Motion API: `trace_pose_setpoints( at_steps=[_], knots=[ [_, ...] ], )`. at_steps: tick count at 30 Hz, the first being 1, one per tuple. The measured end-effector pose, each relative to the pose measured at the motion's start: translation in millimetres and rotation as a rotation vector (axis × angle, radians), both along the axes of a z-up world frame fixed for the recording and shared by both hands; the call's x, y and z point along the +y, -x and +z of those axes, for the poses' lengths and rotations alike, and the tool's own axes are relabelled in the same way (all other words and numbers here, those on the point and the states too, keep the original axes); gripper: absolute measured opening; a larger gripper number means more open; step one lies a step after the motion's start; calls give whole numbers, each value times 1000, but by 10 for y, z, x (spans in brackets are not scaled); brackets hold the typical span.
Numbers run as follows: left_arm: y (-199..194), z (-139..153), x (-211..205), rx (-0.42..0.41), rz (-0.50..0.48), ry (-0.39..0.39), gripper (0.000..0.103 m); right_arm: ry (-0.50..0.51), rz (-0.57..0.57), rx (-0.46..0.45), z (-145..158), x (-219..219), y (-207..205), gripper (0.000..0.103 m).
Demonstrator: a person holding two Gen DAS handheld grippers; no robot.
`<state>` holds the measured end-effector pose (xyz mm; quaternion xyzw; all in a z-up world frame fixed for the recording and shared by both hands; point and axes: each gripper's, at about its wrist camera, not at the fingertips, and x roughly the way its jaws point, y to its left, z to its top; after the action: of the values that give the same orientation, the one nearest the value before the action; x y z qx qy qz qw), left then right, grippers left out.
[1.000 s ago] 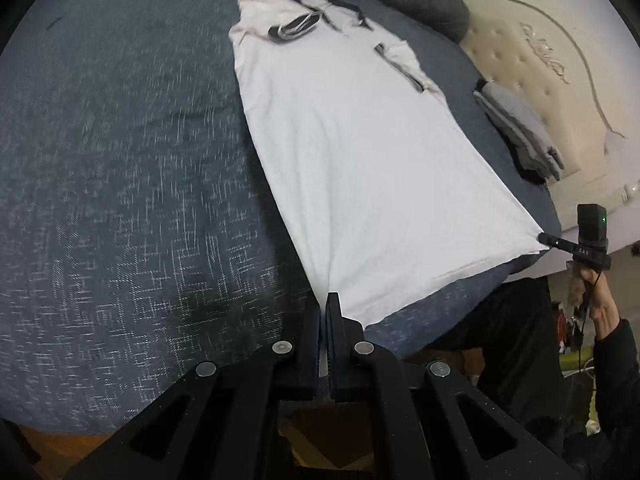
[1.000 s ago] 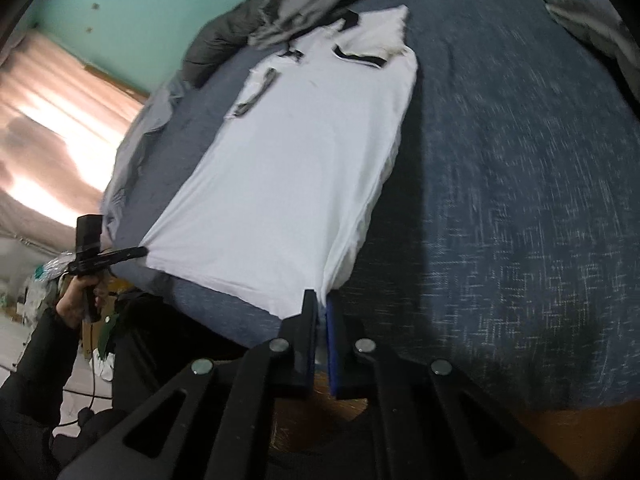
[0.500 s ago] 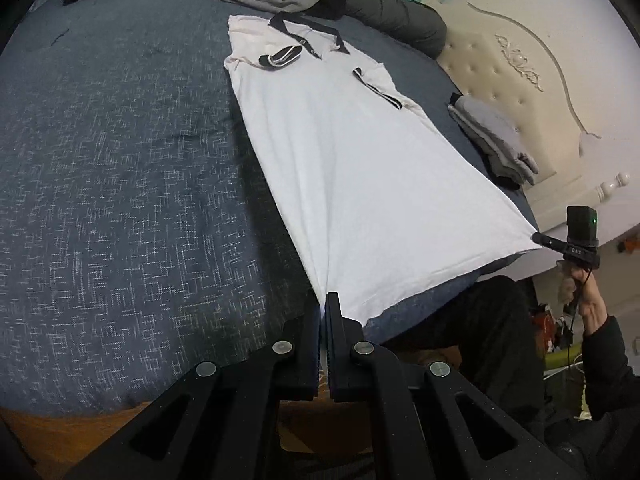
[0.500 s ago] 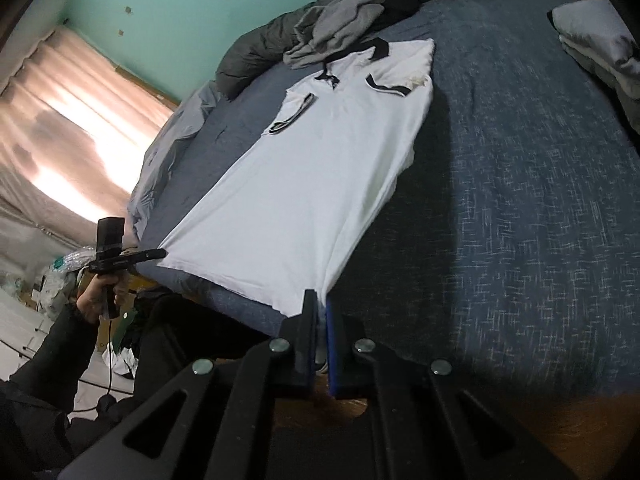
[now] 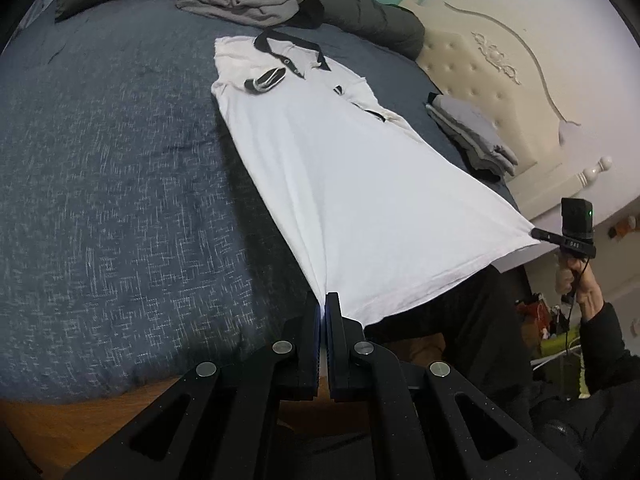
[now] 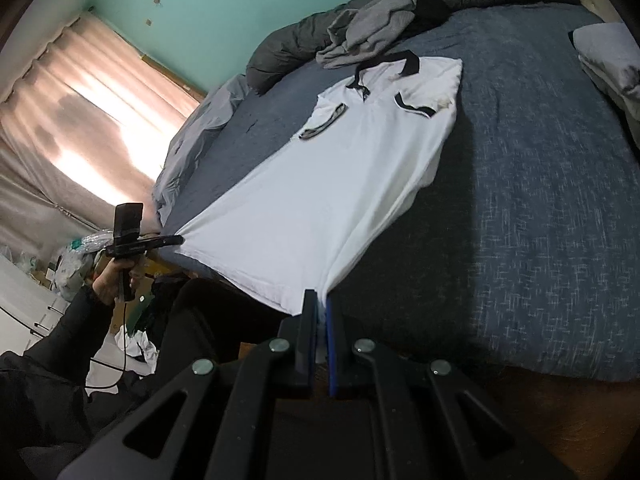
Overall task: Fold clothes
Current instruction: 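Lift the held hem with both tools and carry it toward the collar, then lay the hem over the collar with both tools and open both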
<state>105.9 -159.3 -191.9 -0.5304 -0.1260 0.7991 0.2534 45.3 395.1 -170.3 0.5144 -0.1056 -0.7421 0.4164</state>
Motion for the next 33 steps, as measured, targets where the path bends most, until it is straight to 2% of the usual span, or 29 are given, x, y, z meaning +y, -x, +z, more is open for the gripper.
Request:
trace_pose_setpoints(
  at_steps=[5,10,19,29,33],
  knots=[
    [215,101,16,17,4,-5,2,11,-18,2,92,-45,223,4],
    [613,236,48,36,14,-3,2,18,-31,8,193,-165,632,4],
    [1760,308,45,23,65,5,2,-1,-60,13,294,-466,1786,4],
    [3116,29,-143,-17,156,-4,2,-39,-121,-20,-23,-719,3201,4],
    [3532,-87,-157,-21,189,-21,2,-45,-134,-19,-159,-833,3666,4]
  ],
)
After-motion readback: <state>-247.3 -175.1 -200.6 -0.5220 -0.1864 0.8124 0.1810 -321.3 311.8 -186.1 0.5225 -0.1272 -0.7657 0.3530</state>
